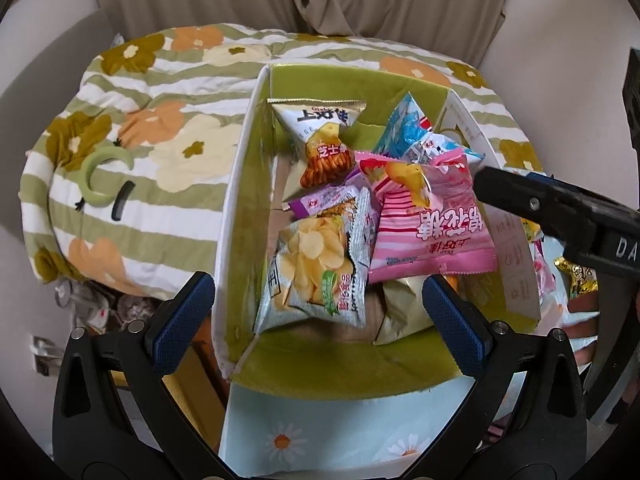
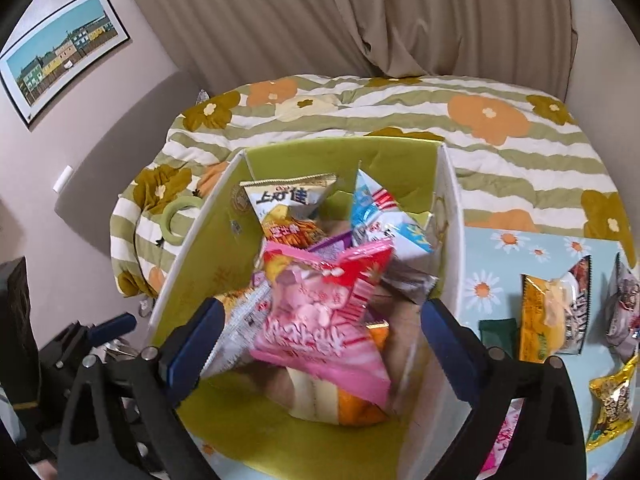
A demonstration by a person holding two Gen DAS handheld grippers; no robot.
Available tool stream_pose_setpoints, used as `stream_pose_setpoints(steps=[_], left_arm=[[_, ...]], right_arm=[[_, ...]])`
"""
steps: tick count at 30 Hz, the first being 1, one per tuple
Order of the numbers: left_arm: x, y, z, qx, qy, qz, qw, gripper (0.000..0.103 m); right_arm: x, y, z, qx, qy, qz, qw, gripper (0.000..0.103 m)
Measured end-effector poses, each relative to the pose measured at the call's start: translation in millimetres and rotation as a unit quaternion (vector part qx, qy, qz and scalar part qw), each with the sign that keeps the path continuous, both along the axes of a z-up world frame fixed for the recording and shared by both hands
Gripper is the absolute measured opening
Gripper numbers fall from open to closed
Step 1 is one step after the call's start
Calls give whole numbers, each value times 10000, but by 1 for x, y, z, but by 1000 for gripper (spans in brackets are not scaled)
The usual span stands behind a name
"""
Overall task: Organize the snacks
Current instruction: 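Carry both bags over the box and open both tools to drop them, then move both tools back from the box toward the tray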
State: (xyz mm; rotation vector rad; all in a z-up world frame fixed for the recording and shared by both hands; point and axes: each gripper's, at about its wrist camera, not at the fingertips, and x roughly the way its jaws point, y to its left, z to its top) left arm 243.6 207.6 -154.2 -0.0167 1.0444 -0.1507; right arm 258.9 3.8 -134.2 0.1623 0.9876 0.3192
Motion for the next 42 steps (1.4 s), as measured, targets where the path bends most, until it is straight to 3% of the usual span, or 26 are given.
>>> stream_pose_setpoints(steps=[14,25,34,42], left_arm=[[-19,1,38,-60,-361,-22,9993,102],[-36,-20,70,-410,-658,-540,9955,102],[-65,-75,91,-561,-1069,-993,9877,102],[-90,-167,87,-620,-1061,-1213,9850,102]], right_arm=[[-32,-7,34,-193,-199,-119,9995,98],[-76,-32,79,-301,-685,-506,9959,98],[-118,-103,98,-721,-1002,-1036,9869,98],[-142,-192,99,-760,-1007,-1150,9853,98]])
